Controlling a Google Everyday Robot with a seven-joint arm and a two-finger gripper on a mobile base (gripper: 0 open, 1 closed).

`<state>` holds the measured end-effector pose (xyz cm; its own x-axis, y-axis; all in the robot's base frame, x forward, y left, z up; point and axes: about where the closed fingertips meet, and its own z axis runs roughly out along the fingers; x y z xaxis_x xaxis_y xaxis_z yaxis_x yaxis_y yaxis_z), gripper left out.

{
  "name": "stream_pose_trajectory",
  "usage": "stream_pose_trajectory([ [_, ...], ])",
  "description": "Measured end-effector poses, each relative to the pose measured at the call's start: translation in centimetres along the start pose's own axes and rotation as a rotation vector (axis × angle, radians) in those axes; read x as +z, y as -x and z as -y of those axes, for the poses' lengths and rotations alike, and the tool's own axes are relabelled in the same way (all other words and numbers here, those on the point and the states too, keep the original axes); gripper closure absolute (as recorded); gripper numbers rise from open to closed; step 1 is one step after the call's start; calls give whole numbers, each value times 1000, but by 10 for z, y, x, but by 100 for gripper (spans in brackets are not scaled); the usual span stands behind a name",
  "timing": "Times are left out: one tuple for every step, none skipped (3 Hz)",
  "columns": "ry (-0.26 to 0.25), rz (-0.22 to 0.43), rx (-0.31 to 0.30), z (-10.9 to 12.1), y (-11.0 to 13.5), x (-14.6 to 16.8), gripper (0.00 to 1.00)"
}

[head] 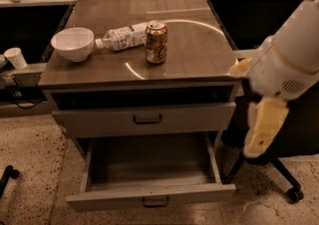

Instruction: Close middle drawer

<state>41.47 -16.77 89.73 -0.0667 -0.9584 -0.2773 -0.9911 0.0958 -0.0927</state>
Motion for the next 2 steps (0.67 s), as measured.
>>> stream_pose_trajectory([
  [10, 77, -61, -36, 31, 51, 0],
  [48, 206, -15, -81, 50, 129, 0],
])
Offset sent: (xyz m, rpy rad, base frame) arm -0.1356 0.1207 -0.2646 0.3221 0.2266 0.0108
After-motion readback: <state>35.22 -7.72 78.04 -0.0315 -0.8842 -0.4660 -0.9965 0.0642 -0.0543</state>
